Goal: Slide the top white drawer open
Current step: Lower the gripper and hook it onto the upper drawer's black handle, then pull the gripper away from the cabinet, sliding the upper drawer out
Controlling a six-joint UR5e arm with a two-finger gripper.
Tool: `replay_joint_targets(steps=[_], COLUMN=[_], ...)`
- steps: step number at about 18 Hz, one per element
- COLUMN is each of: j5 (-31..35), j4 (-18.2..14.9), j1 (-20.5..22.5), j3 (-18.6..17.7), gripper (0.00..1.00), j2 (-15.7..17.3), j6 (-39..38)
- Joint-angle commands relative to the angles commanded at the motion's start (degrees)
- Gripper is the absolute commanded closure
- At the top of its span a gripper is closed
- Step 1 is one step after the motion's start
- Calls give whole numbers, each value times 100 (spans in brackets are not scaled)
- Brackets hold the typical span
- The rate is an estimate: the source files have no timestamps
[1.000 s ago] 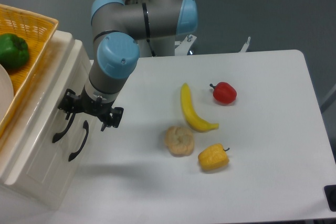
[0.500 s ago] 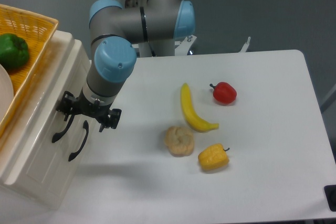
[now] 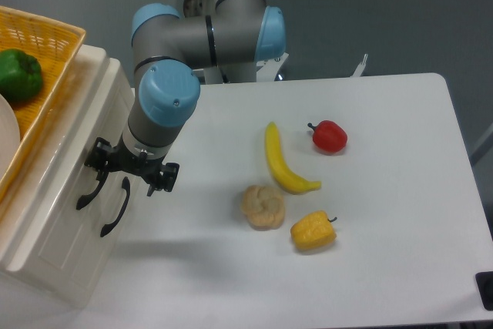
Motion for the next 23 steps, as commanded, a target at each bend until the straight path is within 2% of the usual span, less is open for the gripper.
replay_joint_targets(steps=[6, 23], j5=[237, 308], j4=[0, 0], j1=[0, 176], j3=[44, 79], gripper=[0, 0], j2=[9, 18], j6=[545, 678])
